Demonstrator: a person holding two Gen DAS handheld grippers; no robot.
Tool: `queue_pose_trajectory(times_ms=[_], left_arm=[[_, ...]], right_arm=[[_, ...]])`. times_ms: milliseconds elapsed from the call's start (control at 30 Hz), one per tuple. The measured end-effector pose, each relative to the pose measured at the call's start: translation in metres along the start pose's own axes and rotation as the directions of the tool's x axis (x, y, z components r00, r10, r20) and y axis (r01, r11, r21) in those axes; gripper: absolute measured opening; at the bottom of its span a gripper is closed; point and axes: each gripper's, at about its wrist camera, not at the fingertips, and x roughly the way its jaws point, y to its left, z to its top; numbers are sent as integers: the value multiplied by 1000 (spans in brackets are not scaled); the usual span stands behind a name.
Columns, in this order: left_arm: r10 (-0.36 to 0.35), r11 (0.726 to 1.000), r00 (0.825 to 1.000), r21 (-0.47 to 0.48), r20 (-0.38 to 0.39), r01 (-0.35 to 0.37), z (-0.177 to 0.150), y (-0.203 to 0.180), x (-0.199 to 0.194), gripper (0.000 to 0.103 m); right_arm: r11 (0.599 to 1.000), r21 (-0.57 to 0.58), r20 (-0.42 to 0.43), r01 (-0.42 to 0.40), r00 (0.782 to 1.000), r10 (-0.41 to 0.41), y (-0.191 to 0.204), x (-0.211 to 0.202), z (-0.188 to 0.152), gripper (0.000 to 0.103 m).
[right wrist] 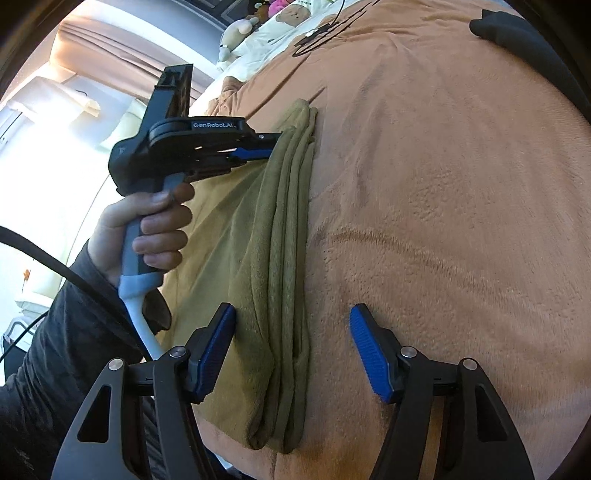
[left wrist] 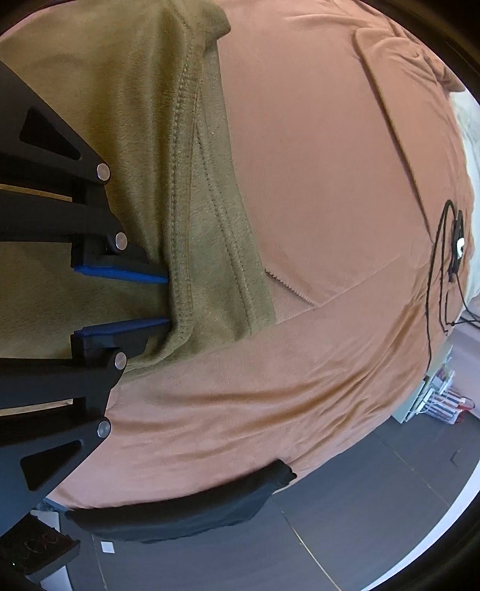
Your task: Fold small clothes
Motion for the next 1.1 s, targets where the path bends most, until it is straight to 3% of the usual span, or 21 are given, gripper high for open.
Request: queue_pose_trajectory(times_ms=[100, 200, 333, 500, 567, 700, 1100], left_arm=[[-7, 1000, 1000, 5, 6, 7, -1, 0, -7, 22], [5, 1000, 1000, 5, 14, -5, -5, 5, -18, 22], [16, 999, 1000, -44, 27, -15, -13, 28, -39, 22], [52, 994, 997, -103, 64, -45, -27, 64, -79, 24], [69, 990, 995, -128, 76, -58, -36, 76, -96, 29], [81, 984, 991, -167, 102, -63, -54, 93, -120, 51], [78, 960, 995, -274, 61, -58, -141, 130, -138, 54]], right_arm=[[1000, -5, -7, 3, 1000, -3, -1, 0, 1, 57], [1000, -3, -19, 5, 1000, -5, -1, 6, 0, 45], [1000, 3, -19, 2, 1000, -2, -3, 3, -1, 42], [1000, 11, -20, 2, 1000, -1, -4, 1, -2, 28], [1000, 24, -17, -3, 1000, 4, -4, 1, -3, 28], [998, 59, -12, -18, 1000, 19, -9, 2, -3, 28], [993, 97, -28, -60, 998, 63, -19, 2, -9, 34]])
